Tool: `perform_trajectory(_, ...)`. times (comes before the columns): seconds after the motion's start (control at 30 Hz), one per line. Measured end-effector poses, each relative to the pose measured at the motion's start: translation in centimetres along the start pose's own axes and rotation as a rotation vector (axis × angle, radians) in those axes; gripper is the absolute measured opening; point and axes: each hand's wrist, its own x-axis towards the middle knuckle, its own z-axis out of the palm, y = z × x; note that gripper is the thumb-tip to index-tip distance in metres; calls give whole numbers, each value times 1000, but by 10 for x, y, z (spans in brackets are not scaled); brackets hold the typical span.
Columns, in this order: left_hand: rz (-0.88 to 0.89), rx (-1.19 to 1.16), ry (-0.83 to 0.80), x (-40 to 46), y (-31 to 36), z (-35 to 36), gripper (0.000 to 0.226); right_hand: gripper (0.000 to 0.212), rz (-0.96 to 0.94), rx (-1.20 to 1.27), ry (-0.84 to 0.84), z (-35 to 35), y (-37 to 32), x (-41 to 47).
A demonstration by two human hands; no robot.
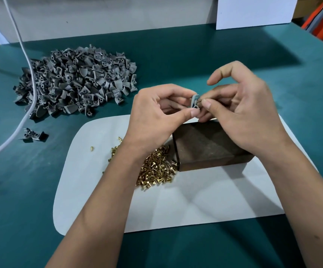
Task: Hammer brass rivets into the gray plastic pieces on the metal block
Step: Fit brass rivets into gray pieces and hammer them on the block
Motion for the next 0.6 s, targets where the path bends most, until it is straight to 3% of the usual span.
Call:
perform_trajectory(0.23,-30,-83,3,0,-2,3,27,4,-152,-277,26,-3,-2,-2)
perform_trajectory(0.5,-60,-173,21,-1,-1,5,19,6,-286,-440,61,-6,-4,0)
perform_trajectory(0.6,-59,-173,54,-1,-1,5,32,6,-237,-425,60,-4,-5,-1)
